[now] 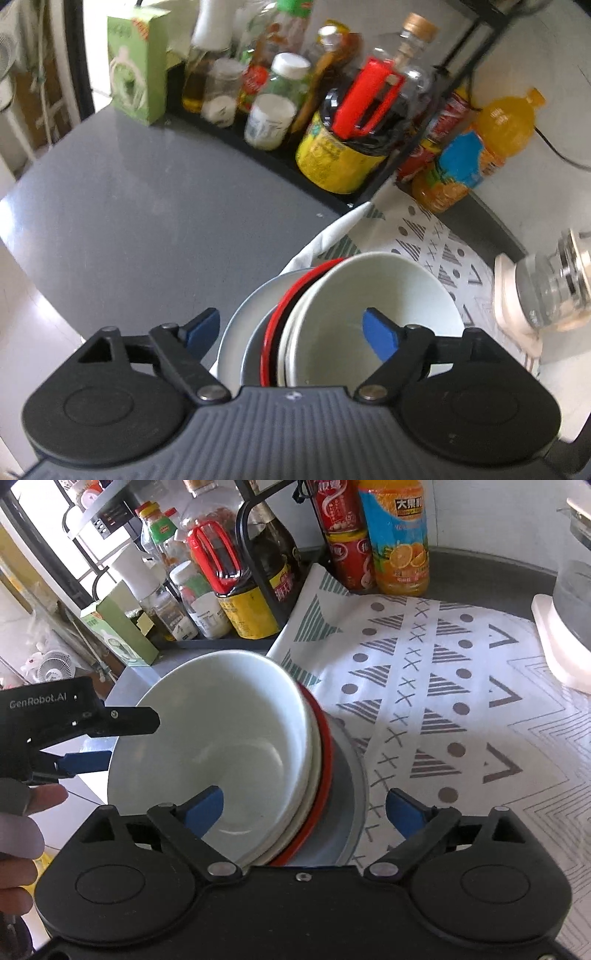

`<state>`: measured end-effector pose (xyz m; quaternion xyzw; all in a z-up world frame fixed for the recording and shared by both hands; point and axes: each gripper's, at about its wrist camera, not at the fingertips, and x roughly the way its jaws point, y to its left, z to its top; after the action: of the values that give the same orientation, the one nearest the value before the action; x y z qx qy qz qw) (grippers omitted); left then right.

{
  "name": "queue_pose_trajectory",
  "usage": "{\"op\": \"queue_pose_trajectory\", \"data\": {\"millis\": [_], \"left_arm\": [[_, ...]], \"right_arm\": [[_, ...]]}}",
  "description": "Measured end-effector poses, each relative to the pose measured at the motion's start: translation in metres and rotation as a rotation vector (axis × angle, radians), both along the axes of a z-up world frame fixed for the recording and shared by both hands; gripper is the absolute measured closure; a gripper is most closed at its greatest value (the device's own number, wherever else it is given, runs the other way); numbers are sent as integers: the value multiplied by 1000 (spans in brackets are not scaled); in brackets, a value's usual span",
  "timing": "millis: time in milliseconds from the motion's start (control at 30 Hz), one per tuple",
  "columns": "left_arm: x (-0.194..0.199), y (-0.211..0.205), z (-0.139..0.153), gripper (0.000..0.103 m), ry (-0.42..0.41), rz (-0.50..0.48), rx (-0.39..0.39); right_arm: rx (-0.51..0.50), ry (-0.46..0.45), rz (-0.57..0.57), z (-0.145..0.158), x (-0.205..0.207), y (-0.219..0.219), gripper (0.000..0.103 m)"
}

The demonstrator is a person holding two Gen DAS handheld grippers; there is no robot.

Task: Organize plates and bowls
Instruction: 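Open both grippers and withdraw from the bowl stack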

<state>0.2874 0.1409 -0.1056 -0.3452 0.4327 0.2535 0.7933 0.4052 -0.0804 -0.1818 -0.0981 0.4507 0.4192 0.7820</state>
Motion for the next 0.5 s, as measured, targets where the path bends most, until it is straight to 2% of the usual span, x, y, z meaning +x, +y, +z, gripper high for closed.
{"op": "queue_pose_trajectory", "data": {"millis": [67, 200, 500], "left_arm": [[-1, -5, 3, 20, -1, -2, 17], [-3, -14, 8, 20, -21, -9, 51], [-11, -29, 13, 20, -21, -40, 80]], "right_arm": [[14, -4, 7, 4, 1, -4, 3], [31, -51, 43, 15, -2, -11, 1], [26, -186, 5, 33, -9, -29, 1]]}}
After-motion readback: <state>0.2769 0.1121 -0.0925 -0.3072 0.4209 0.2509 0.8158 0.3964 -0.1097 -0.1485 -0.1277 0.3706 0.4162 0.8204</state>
